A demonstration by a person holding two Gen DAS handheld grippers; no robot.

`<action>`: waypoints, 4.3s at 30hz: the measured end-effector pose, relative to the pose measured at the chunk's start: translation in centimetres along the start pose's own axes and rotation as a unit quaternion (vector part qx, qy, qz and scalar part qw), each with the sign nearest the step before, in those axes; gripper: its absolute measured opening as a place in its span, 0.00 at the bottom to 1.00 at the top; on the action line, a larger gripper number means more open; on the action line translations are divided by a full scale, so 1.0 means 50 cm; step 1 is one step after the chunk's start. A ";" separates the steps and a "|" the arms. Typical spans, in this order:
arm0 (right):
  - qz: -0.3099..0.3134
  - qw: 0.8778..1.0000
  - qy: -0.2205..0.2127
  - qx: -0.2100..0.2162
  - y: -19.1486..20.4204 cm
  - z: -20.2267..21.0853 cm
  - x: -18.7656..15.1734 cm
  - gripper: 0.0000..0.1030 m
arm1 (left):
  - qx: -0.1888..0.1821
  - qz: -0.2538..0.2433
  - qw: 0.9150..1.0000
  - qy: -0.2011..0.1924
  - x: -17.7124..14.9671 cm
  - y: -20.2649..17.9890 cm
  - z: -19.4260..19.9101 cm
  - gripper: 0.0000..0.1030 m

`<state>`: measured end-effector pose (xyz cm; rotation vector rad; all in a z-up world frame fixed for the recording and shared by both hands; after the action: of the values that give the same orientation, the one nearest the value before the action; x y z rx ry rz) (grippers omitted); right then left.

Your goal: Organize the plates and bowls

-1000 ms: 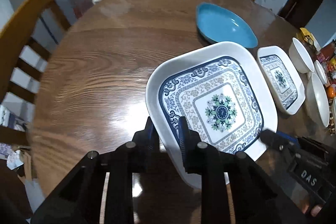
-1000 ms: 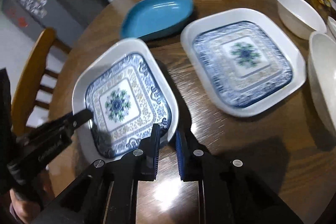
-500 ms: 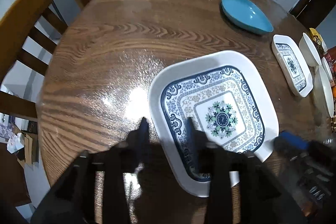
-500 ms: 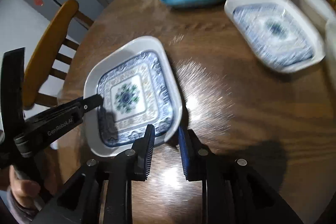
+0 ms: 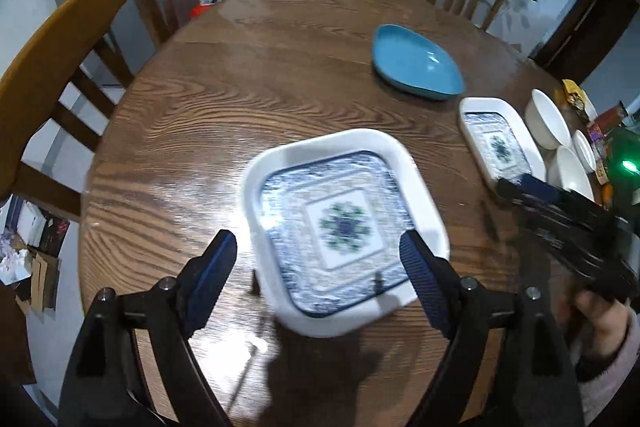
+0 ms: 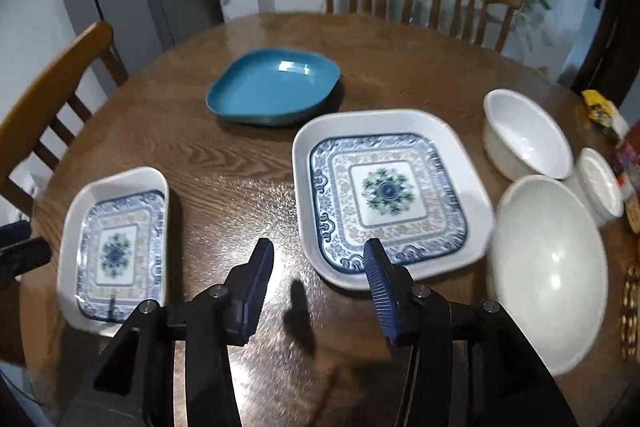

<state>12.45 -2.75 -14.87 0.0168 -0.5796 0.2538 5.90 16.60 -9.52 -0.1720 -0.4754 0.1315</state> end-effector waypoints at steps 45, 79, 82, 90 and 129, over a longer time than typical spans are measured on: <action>-0.233 0.964 0.057 0.114 -0.135 0.077 -0.257 0.49 | -0.036 -0.212 0.975 0.062 -0.086 -0.315 -0.166 0.56; -0.121 0.989 -0.005 0.089 -0.052 0.166 -0.145 0.20 | -0.001 -0.115 0.992 -0.046 -0.062 -0.182 0.015 0.26; -0.094 0.991 -0.011 0.097 -0.016 0.159 -0.109 0.20 | 0.009 -0.089 0.995 -0.049 -0.056 -0.145 0.025 0.26; -0.025 0.993 -0.007 0.116 0.075 0.118 -0.038 0.20 | 0.039 -0.020 0.998 -0.041 -0.040 -0.046 0.016 0.25; 0.135 0.983 0.030 0.118 0.189 -0.033 0.061 0.20 | 0.068 0.060 0.995 0.030 -0.083 0.032 -0.059 0.25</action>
<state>13.49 7.27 -15.11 0.1606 -0.4888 0.5839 3.50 17.09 -14.26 -0.0712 -0.3943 0.2751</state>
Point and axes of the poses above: each gripper's, at about its wrist camera, not at the fingertips, and z roughly against the way its jaws point, y to its left, x to its top, the point moved 1 cm from there along -z, roughly the way its jaws point, and after that the axes turned 6 degrees about z, right-handed, at the moved point
